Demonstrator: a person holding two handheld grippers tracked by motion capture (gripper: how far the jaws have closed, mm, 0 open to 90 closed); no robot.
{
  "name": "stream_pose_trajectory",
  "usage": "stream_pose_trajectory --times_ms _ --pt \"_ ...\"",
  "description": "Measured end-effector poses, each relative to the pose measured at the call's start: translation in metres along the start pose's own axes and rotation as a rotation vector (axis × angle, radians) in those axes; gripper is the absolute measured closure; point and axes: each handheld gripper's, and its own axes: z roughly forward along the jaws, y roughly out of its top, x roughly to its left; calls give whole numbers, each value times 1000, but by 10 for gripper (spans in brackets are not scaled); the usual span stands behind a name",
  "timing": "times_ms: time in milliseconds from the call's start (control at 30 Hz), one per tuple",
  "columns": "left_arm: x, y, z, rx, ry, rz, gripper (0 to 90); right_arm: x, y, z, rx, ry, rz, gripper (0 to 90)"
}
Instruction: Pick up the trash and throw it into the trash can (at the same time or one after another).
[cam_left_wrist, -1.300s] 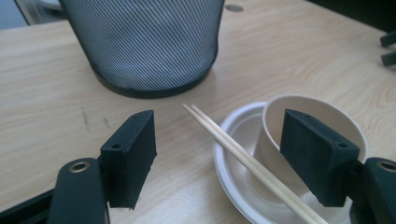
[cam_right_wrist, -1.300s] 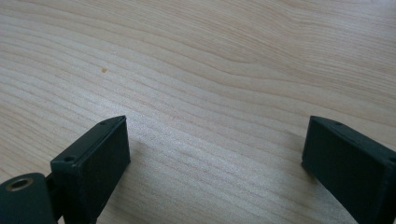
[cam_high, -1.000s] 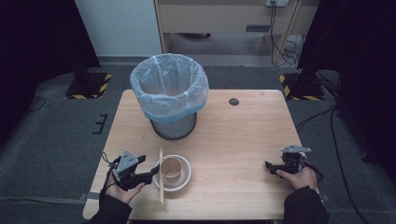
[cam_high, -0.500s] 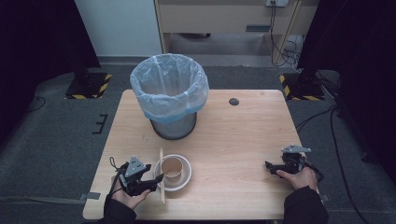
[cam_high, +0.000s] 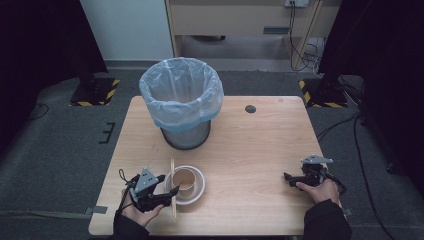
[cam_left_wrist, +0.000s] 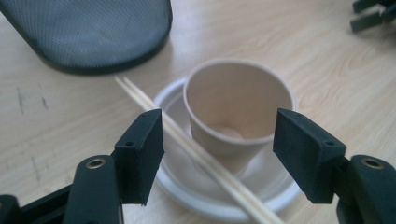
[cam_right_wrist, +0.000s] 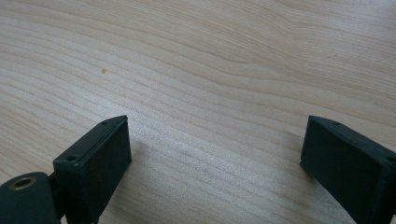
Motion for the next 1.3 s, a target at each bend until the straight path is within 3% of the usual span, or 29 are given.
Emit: stream_pose_trajectory --times_ms 167,333,700,1100,1200,1300 --pt "7 9 4 -57 27 -29 348 0 0 0 0 -1 2 86" --pt "15 14 14 -52 30 -50 399 0 1 0 4 -1 1 86" --pt "22 13 31 60 -17 -103 560 0 1 1 2 -4 -1 87" --pt "17 18 43 135 -19 -85 754 0 1 1 3 -3 -1 88" --pt "16 20 45 137 -30 -94 822 0 1 1 4 -3 -2 88" --pt "15 22 45 139 -41 -98 832 0 1 1 4 -2 -2 88"
